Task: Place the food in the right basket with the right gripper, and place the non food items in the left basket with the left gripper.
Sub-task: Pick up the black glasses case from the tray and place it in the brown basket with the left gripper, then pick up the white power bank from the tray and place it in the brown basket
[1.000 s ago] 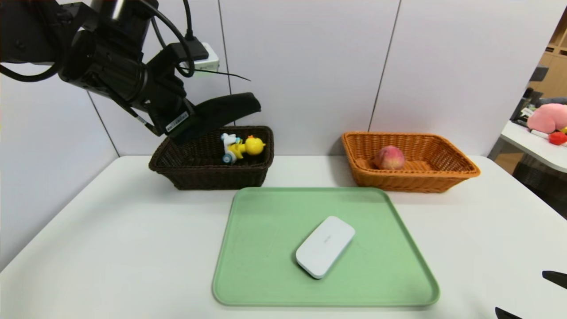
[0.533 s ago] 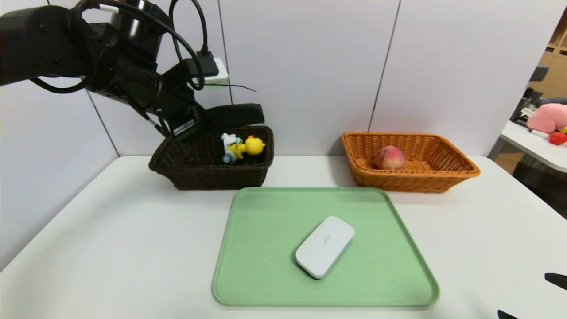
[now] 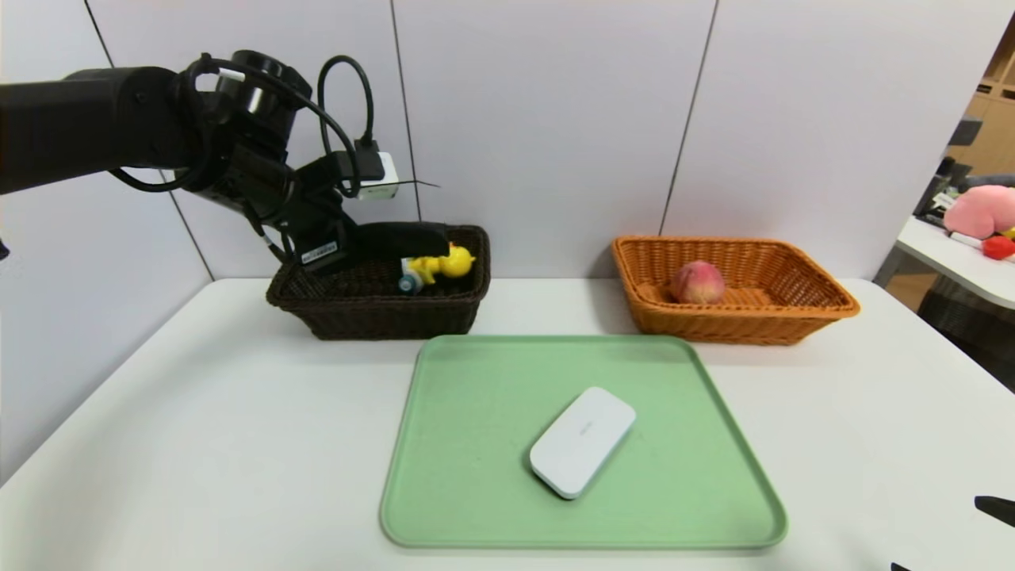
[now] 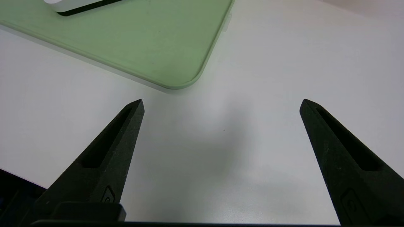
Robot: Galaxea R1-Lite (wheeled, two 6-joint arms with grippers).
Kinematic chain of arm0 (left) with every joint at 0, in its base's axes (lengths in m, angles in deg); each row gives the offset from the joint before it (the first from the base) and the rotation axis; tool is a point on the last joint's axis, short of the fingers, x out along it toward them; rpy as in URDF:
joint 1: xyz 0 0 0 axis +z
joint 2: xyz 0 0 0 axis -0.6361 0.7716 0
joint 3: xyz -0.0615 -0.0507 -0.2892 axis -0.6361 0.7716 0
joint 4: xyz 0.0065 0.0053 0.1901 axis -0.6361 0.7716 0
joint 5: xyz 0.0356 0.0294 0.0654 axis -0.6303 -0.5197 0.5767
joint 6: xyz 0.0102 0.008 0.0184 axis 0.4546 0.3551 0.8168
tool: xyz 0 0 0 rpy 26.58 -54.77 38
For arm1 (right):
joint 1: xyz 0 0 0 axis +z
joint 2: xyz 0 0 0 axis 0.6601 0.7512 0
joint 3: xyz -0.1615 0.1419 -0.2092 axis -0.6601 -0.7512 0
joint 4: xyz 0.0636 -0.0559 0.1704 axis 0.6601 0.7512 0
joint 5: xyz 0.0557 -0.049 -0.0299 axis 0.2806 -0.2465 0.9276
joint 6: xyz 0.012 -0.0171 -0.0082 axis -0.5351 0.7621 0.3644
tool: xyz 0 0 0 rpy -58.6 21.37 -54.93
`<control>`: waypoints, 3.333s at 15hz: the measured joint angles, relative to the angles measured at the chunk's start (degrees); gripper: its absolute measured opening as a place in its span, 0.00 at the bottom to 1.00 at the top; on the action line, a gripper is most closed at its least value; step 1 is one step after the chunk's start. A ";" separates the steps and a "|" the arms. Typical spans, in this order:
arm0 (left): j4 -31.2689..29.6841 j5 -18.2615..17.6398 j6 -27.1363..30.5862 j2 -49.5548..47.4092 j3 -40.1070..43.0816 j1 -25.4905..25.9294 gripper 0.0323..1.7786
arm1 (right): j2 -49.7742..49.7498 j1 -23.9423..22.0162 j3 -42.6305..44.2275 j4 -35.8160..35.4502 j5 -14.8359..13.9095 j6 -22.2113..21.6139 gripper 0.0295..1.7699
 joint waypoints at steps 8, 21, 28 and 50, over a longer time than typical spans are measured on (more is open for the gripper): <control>0.41 -1.88 2.35 2.95 -0.02 -0.28 0.17 | -0.44 0.06 -0.11 0.09 0.11 0.00 0.96; -2.52 -1.84 2.35 5.12 -0.28 -0.41 0.35 | 0.00 0.04 -0.09 0.05 0.88 0.06 0.96; -2.76 -2.04 2.12 4.60 -0.28 -0.17 0.72 | -0.09 0.00 -0.20 0.20 0.82 0.00 0.96; 18.14 1.79 -51.91 -7.94 0.22 -33.39 0.94 | 0.11 0.00 -0.66 -0.30 1.05 0.02 0.96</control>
